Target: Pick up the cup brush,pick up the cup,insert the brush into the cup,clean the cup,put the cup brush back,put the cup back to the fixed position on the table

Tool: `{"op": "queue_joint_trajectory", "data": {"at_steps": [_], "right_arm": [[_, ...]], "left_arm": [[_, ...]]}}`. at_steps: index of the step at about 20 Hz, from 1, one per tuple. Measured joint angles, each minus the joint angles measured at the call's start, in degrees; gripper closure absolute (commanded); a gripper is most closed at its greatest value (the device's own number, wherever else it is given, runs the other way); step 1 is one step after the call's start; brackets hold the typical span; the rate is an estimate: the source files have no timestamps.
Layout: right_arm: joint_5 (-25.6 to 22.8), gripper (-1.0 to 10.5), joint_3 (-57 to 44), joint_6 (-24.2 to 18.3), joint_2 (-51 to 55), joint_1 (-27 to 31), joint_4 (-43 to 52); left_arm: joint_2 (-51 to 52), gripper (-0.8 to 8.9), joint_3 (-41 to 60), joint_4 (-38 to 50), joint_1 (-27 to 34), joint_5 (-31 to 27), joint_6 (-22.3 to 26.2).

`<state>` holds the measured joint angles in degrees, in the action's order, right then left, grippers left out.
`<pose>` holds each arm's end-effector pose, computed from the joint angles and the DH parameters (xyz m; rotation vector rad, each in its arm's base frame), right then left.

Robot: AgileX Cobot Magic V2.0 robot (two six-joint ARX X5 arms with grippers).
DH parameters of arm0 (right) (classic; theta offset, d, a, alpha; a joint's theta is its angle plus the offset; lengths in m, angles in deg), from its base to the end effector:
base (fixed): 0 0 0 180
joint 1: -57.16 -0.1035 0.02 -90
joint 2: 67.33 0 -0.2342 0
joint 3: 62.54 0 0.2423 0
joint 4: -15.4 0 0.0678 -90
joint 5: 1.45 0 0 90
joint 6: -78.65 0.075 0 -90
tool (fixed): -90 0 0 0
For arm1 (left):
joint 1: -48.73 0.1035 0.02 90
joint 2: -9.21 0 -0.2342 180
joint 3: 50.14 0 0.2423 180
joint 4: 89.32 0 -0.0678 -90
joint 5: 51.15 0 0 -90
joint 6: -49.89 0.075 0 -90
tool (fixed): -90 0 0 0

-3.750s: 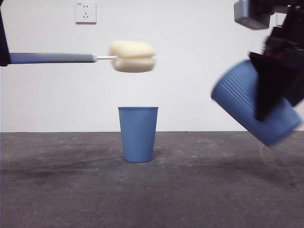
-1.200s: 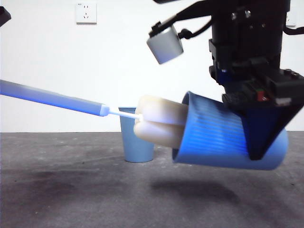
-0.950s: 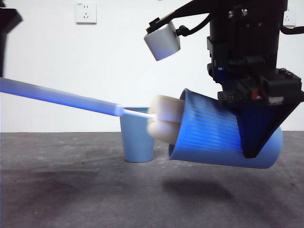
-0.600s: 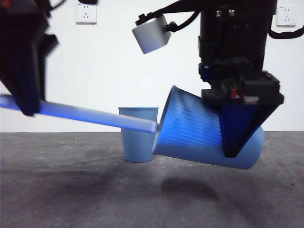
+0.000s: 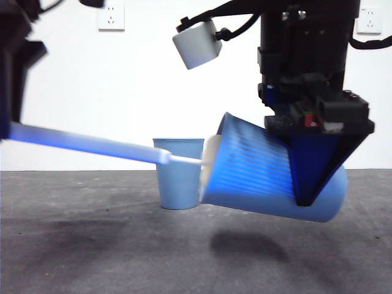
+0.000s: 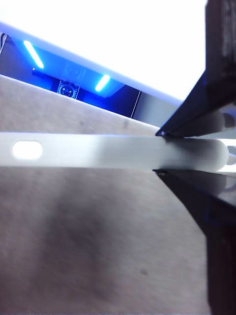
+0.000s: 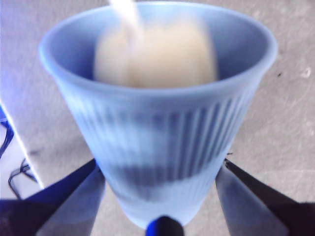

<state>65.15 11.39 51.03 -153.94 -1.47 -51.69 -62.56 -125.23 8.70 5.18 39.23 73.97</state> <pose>0.1643 0.2123 0.1496 -1.3467 0.9569 0.7874 0.1567 -0.1497 0.2000 0.8570 1.1709 -0.9210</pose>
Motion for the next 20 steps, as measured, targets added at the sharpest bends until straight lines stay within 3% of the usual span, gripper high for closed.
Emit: {"op": "queue_joint_trajectory", "data": {"at_steps": [7, 12, 20], "right_arm": [[-0.74, 9.6, 0.0, 2.43, 0.0, 0.04, -0.92], [-0.76, 9.6, 0.0, 5.55, 2.95, 0.0, -0.11], [-0.81, 9.6, 0.0, 14.4, 13.27, -0.02, 7.23]], "left_arm": [[12.17, 8.22, 0.0, -7.78, 4.24, -0.46, -0.39], [21.59, 8.22, 0.0, -8.24, 4.39, -0.46, -2.38], [28.41, 8.22, 0.0, -1.92, 4.55, -1.86, -13.99]]}}
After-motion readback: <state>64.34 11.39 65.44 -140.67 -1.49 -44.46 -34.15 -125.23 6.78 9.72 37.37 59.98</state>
